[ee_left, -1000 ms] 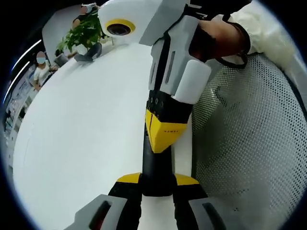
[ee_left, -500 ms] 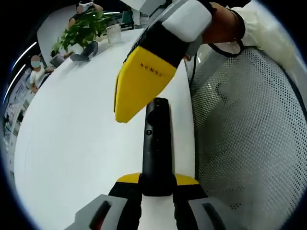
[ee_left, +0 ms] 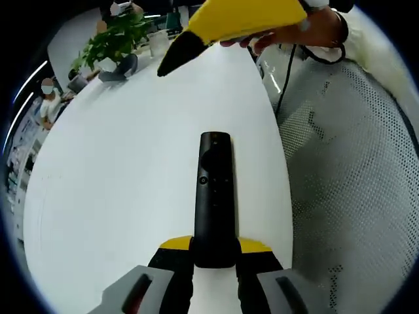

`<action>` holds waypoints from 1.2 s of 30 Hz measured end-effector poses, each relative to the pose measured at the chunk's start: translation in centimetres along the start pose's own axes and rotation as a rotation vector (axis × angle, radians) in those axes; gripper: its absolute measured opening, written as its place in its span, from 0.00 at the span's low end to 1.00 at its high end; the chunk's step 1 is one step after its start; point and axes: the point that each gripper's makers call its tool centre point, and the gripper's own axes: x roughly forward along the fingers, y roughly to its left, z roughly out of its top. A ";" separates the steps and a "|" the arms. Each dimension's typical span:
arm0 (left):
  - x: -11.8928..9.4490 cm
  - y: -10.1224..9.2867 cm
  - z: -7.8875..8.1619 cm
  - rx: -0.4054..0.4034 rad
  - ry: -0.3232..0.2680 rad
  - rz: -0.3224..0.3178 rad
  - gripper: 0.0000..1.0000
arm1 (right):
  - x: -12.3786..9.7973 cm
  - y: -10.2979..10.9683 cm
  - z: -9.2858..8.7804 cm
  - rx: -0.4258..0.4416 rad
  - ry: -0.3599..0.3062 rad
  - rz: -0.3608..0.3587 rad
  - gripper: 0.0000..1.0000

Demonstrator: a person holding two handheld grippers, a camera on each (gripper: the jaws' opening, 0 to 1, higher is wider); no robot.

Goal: Press the specified remote control buttons in sequence, fully releasing each button before pressing the next.

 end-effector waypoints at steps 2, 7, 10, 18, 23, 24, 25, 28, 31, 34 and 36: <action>-0.1 0.5 -0.1 -0.002 0.003 0.000 0.22 | -0.4 -0.4 0.5 0.001 -0.030 -0.023 0.56; -0.2 1.7 -0.2 0.005 0.012 0.006 0.22 | -1.2 -0.9 1.2 0.009 -0.064 -0.046 0.63; -0.2 2.6 -0.3 0.010 0.018 0.008 0.22 | -1.5 -1.1 1.4 0.018 -0.088 -0.060 0.68; -0.4 5.8 -0.1 0.012 0.027 0.021 0.22 | -1.5 -1.3 1.2 0.027 -0.101 -0.079 0.77; -0.6 7.7 -0.3 0.018 0.036 0.034 0.22 | -1.3 -1.2 0.9 0.027 -0.094 -0.084 0.79; -0.7 8.2 -0.4 0.023 0.039 0.038 0.22 | -1.3 -1.3 0.9 0.025 -0.095 -0.087 0.79; -0.7 8.6 -0.4 0.026 0.042 0.040 0.22 | -1.3 -1.3 0.9 0.024 -0.095 -0.089 0.79; -0.9 9.7 -0.5 0.032 0.052 0.045 0.22 | -1.3 -1.5 0.9 0.022 -0.092 -0.099 0.80; -1.0 11.0 -0.5 0.032 0.056 0.051 0.22 | -1.5 -1.6 1.0 0.011 -0.099 -0.113 0.82; -1.0 12.1 -0.6 0.041 0.067 0.056 0.22 | -1.6 -1.8 0.9 -0.001 -0.092 -0.129 0.84; -0.9 12.7 -0.6 0.051 0.074 0.054 0.22 | -1.7 -2.0 0.7 -0.017 -0.086 -0.144 0.87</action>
